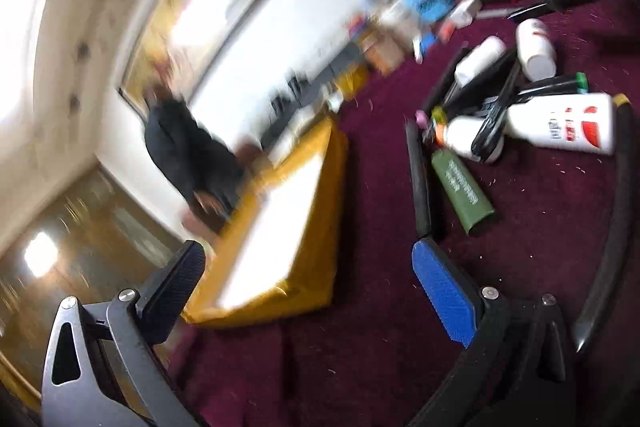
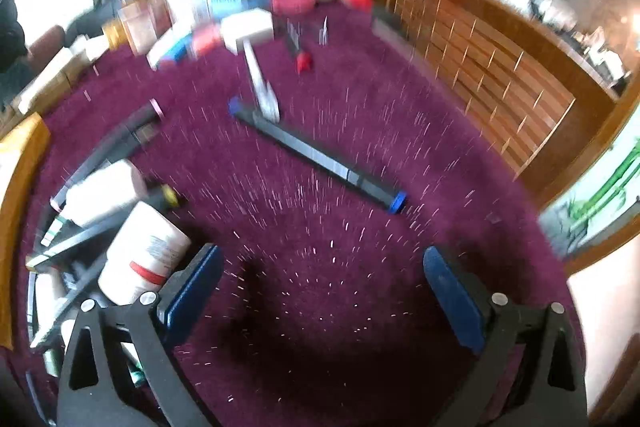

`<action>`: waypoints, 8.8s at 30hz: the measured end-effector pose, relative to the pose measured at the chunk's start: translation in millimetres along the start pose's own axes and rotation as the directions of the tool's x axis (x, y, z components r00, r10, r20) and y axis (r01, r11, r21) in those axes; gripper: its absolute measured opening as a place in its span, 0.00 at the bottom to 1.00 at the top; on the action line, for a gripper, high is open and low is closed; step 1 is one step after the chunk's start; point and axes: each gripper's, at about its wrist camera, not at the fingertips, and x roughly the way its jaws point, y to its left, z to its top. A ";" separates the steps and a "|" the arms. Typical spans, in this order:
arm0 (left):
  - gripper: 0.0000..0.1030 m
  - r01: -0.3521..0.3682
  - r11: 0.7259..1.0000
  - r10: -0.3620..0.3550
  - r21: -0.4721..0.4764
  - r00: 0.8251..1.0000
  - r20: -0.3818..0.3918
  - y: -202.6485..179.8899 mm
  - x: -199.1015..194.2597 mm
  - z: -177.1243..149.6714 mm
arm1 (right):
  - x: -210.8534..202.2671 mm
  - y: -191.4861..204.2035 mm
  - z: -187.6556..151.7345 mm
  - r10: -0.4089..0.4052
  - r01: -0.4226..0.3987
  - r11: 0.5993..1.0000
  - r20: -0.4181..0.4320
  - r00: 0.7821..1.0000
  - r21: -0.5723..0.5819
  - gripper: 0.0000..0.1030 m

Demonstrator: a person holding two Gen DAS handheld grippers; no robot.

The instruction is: Organize rigid objects

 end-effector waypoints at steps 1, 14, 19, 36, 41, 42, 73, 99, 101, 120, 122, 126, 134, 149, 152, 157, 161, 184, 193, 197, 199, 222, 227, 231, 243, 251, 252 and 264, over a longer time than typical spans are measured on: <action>1.00 0.055 0.998 -0.054 0.044 0.998 -0.016 0.7 1.3 4.2 | -12.3 -0.5 -0.5 0.002 -0.003 1.000 0.060 0.998 0.013 0.95; 0.95 0.650 0.459 -0.848 -0.606 0.524 -0.080 101.3 93.0 -7.4 | -51.7 7.8 -6.4 0.056 -0.058 0.998 0.169 0.984 0.009 0.95; 0.95 0.650 0.562 -0.782 -0.511 0.619 -0.073 99.6 98.5 27.7 | -60.5 1.6 -23.7 0.072 -0.073 0.997 0.162 0.984 -0.001 0.95; 0.25 0.630 0.558 -0.807 -0.540 0.564 -0.175 51.3 167.4 46.9 | -50.7 6.2 -28.7 0.133 -0.136 0.991 0.153 0.979 0.006 0.95; 0.36 0.629 0.617 -0.774 -0.474 0.594 -0.220 31.4 162.6 55.2 | -52.2 10.1 -29.2 0.140 -0.141 0.990 0.158 0.977 -0.006 0.95; 0.38 0.619 0.654 -0.748 -0.435 0.615 -0.249 24.1 163.0 56.8 | -51.5 10.3 -28.9 0.142 -0.143 0.990 0.156 0.978 -0.004 0.95; 0.12 0.654 0.330 -0.796 -0.681 0.581 0.172 207.5 151.1 -11.1 | 41.9 63.1 4.1 0.249 -0.219 0.964 -0.226 0.942 0.148 0.33; 0.12 0.506 0.353 -0.828 -0.787 0.561 -0.011 197.7 353.8 -14.4 | 27.2 358.3 66.6 0.527 -0.583 0.808 -0.333 0.782 -0.088 0.32; 0.12 0.506 0.371 -0.826 -0.779 0.562 -0.028 189.0 361.0 -13.1 | 41.7 368.5 67.1 0.505 -0.563 0.821 -0.337 0.795 -0.098 0.32; 0.49 0.488 0.370 -0.841 -0.791 0.538 -0.061 166.2 332.4 -45.1 | -1.8 313.1 60.4 0.468 -0.490 0.858 -0.159 0.870 -0.157 0.43; 0.49 0.501 0.356 -0.846 -0.789 0.532 -0.043 169.4 320.8 -51.3 | -12.6 298.5 51.6 0.469 -0.491 0.856 -0.155 0.869 -0.164 0.43; 0.49 0.533 0.354 -0.853 -0.768 0.521 -0.032 169.0 301.6 -55.1 | -33.5 265.6 37.0 0.489 -0.506 0.849 -0.135 0.862 -0.152 0.43; 0.59 0.596 0.352 -0.817 -0.722 0.572 0.074 219.6 260.0 -30.2 | -68.5 173.2 26.7 0.468 -0.469 0.877 -0.032 0.883 -0.104 0.44; 0.71 0.776 0.369 -0.908 -0.512 0.419 -0.020 113.2 129.2 37.5 | -39.6 -38.1 -29.6 0.297 -0.283 0.936 -0.038 0.954 0.207 0.54; 0.71 0.782 0.362 -0.923 -0.508 0.378 -0.076 80.9 116.9 41.3 | -37.6 -37.9 -36.3 0.332 -0.318 0.924 -0.035 0.943 0.211 0.54; 0.71 0.760 0.450 -0.887 -0.469 0.441 -0.138 54.6 110.2 41.2 | -32.9 -34.0 -44.7 0.373 -0.361 0.913 -0.032 0.927 0.190 0.54; 0.71 0.736 0.496 -0.864 -0.462 0.474 -0.171 43.8 113.0 38.2 | -27.2 -29.5 -52.1 0.397 -0.384 0.904 -0.039 0.917 0.187 0.54; 0.17 0.743 0.425 -0.880 -0.518 0.474 -0.041 47.9 120.3 36.9 | -25.7 8.3 -53.8 0.459 -0.441 0.884 -0.112 0.881 0.158 0.53; 0.17 0.764 0.302 -0.887 -0.570 0.444 0.125 102.6 107.3 25.1 | -60.9 25.5 -109.3 0.463 -0.436 0.886 -0.229 0.856 0.159 0.54; 0.17 0.753 0.275 -0.884 -0.598 0.443 0.151 122.3 109.6 12.5 | -62.9 61.4 -109.4 0.351 -0.347 0.936 -0.239 0.905 0.062 0.55; 0.17 0.743 0.267 -0.878 -0.614 0.451 0.163 134.0 110.7 4.8 | -62.0 80.2 -107.7 0.297 -0.301 0.953 -0.245 0.923 0.022 0.55; 0.18 0.564 0.275 -0.746 -0.779 0.636 0.197 248.8 142.9 -94.1 | -78.0 75.4 -113.6 0.424 -0.374 0.898 -0.225 0.877 0.234 0.04; 0.17 0.575 0.292 -0.744 -0.764 0.639 0.197 248.7 136.6 -94.0 | -61.9 97.8 -116.3 0.411 -0.351 0.904 -0.268 0.871 0.244 0.24; 0.18 0.587 0.299 -0.747 -0.753 0.635 0.198 245.7 133.1 -90.4 | -61.4 113.3 -111.5 0.356 -0.308 0.928 -0.257 0.898 0.209 0.28; 0.18 0.577 0.323 -0.732 -0.750 0.655 0.188 252.5 132.5 -91.2 | -76.7 103.8 -107.7 0.368 -0.345 0.928 -0.197 0.909 0.141 0.15; 0.18 0.547 0.332 -0.707 -0.769 0.684 0.181 272.3 150.6 -92.3 | -111.9 104.3 -80.3 0.486 -0.474 0.872 -0.093 0.869 0.123 0.13; 0.18 0.545 0.335 -0.703 -0.769 0.687 0.181 274.4 151.7 -91.7 | -116.7 109.8 -75.1 0.499 -0.490 0.865 -0.079 0.863 0.108 0.13; 0.18 0.539 0.420 -0.678 -0.730 0.721 0.142 283.3 193.0 -58.6 | -115.8 217.4 -21.8 0.649 -0.658 0.752 -0.137 0.749 -0.036 0.13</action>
